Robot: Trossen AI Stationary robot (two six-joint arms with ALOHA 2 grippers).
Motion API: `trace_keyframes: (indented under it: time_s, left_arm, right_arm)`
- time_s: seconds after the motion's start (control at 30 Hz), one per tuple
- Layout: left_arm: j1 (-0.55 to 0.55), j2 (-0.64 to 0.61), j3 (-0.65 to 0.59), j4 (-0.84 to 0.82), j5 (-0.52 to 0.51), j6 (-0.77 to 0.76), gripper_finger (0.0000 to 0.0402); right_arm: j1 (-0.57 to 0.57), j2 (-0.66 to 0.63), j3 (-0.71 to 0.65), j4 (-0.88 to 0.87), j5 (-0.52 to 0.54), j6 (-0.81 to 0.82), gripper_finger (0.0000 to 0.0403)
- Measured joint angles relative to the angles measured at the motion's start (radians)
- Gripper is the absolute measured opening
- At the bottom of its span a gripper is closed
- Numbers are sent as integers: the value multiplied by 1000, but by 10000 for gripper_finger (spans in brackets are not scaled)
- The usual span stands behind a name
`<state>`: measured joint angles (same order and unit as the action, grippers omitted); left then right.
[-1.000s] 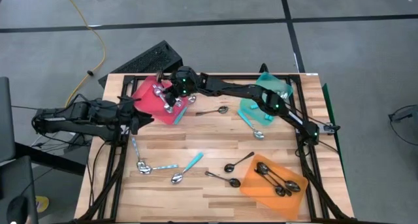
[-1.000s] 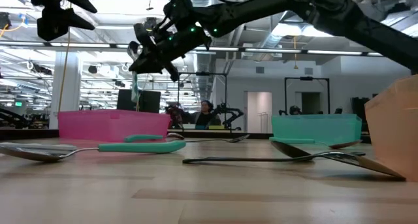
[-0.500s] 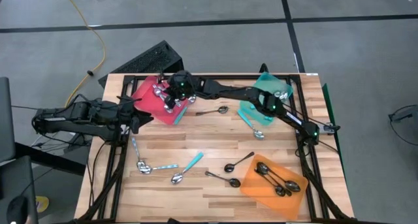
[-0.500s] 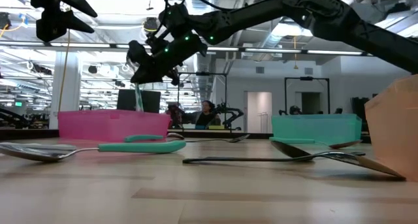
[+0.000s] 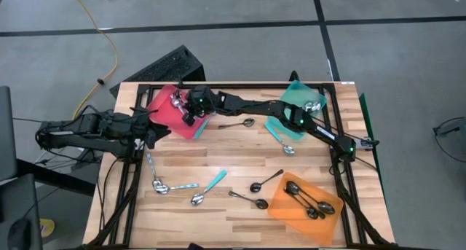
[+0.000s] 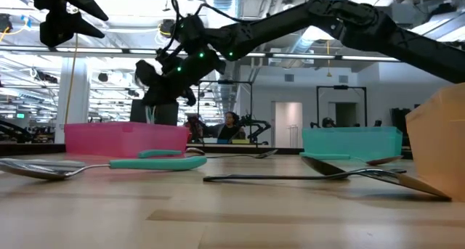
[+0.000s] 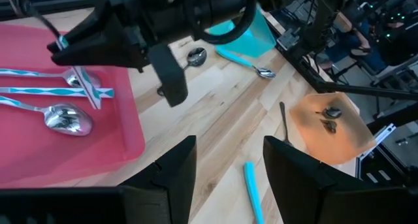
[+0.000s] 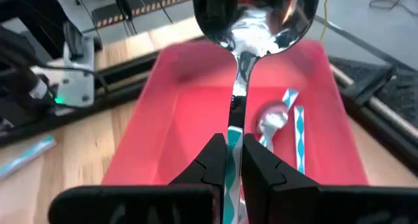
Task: Sort silverware by color (type)
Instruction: Put the blue patterned spoon into the red bin, then put the blue spoon into the blue bin
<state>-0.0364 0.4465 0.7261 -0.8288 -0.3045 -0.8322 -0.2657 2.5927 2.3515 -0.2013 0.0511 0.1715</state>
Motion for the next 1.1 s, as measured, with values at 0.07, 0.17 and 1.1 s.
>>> trace_keyframes:
  time_s: [0.07,0.17,1.1]
  left_arm:
    - [0,0,0,-1,-12,0,160]
    - [0,0,0,-16,-25,0,160]
    - [0,0,0,-79,-44,1,160]
  right_arm:
    - [-2,15,4,26,2,-5,46]
    - [-8,30,-3,3,1,16,46]
    - [-22,48,0,-3,-2,40,84]
